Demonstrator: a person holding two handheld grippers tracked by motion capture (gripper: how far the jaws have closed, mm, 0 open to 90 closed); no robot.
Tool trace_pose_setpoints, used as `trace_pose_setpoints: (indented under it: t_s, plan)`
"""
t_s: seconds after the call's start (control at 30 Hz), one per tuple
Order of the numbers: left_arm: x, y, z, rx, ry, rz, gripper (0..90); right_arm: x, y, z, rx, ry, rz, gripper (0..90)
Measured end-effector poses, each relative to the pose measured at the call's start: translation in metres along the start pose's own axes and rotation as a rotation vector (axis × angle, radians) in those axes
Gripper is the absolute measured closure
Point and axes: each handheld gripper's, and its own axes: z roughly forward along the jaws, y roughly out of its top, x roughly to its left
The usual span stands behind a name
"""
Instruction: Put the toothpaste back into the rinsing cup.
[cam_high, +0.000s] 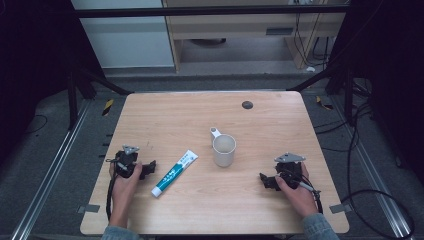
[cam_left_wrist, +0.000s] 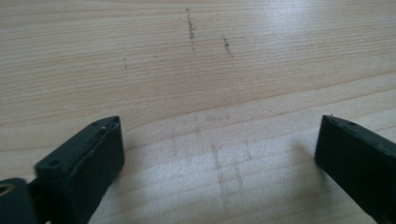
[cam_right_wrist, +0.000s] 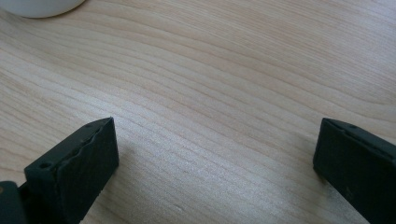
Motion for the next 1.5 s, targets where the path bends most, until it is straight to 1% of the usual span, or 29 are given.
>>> trace_pose_setpoints:
  t_s: [0.03,0.1,0.2,0.3,0.33,0.37,0.4,0.5,0.57,0.6,0.63,0.7,0.73,0.8,0.9,1.0,1.03,1.13,1.17,1.2,1.23,1.3,1.33,1.4,1.43,1.5]
  plan:
    - [0.0,0.0,0.0,0.0,0.0,0.0,4.5,0.0,0.0,0.0,0.0,0.0,0.0,0.4]
    - [0.0,0.002,-0.007,-0.02,0.014,0.011,3.6,0.0,0.0,0.0,0.0,-0.001,-0.001,0.4]
    - [-0.001,0.007,-0.021,-0.042,0.029,0.043,3.5,0.0,0.0,0.0,0.0,-0.001,-0.003,0.4]
    - [-0.007,0.014,-0.031,-0.038,0.045,0.096,3.5,0.0,0.0,0.0,0.0,0.0,-0.001,0.4]
    - [-0.014,0.021,-0.038,-0.038,0.057,0.141,3.5,0.0,0.0,0.0,0.001,0.0,-0.002,0.4]
    - [-0.014,0.021,-0.038,-0.038,0.057,0.141,3.5,0.0,0.0,0.0,0.001,0.0,-0.002,0.4]
    - [-0.018,0.025,-0.042,-0.039,0.056,0.16,3.8,0.0,0.0,0.0,0.0,-0.001,-0.003,0.4]
    - [-0.032,0.033,-0.05,-0.047,0.037,0.198,3.9,0.0,0.0,0.0,0.001,-0.001,-0.002,0.4]
    - [-0.041,0.039,-0.054,-0.028,0.02,0.227,4.0,0.0,0.0,0.0,0.0,0.0,-0.001,0.4]
    - [-0.046,0.046,-0.059,-0.017,0.007,0.23,4.1,0.0,0.0,0.0,0.0,0.0,0.0,0.4]
    - [-0.046,0.046,-0.059,-0.017,0.007,0.23,4.1,0.0,0.0,0.0,0.0,0.0,0.0,0.4]
    - [-0.052,0.054,-0.066,-0.016,-0.012,0.234,4.1,0.0,0.0,0.0,-0.001,-0.003,0.002,0.6]
    - [-0.056,0.06,-0.069,-0.012,-0.024,0.25,4.2,0.0,0.0,0.0,-0.001,-0.003,0.0,0.6]
    - [-0.063,0.067,-0.073,0.01,-0.026,0.288,5.9,0.0,-0.001,0.0,-0.002,-0.003,-0.003,0.6]
    - [-0.074,0.072,-0.076,0.046,-0.037,0.335,6.6,0.0,-0.001,0.0,-0.002,-0.004,-0.005,0.6]
    - [-0.084,0.077,-0.077,0.071,-0.055,0.354,8.9,0.0,-0.001,0.0,-0.002,-0.004,-0.005,0.6]
    - [-0.089,0.079,-0.079,0.081,-0.056,0.377,9.8,0.0,-0.001,0.0,-0.002,-0.003,-0.005,0.6]
    - [-0.1,0.085,-0.082,0.089,-0.048,0.429,10.1,0.001,-0.001,-0.001,-0.002,-0.005,0.0,0.6]
    - [-0.102,0.087,-0.082,0.092,-0.05,0.433,10.1,0.001,-0.002,-0.001,-0.001,-0.007,0.0,0.6]
    - [-0.104,0.089,-0.079,0.09,-0.056,0.445,10.1,0.001,-0.002,-0.002,-0.002,-0.007,-0.002,0.6]
    - [-0.106,0.089,-0.077,0.11,-0.058,0.446,10.1,0.001,-0.002,-0.002,-0.002,-0.007,-0.002,0.6]
    - [-0.108,0.09,-0.072,0.128,-0.065,0.471,10.1,0.001,-0.002,-0.001,-0.002,-0.006,-0.003,0.6]
    - [-0.111,0.091,-0.069,0.141,-0.081,0.487,9.7,0.001,-0.002,-0.001,-0.001,-0.003,-0.002,0.5]
    - [-0.115,0.091,-0.063,0.158,-0.111,0.502,9.5,0.0,-0.002,-0.001,-0.002,0.0,-0.007,0.5]
    - [-0.117,0.091,-0.061,0.171,-0.123,0.495,9.5,0.0,-0.002,-0.001,-0.002,0.0,-0.007,0.5]
    - [-0.127,0.089,-0.057,0.206,-0.109,0.53,9.6,0.0,-0.002,-0.001,-0.002,0.001,-0.007,0.5]
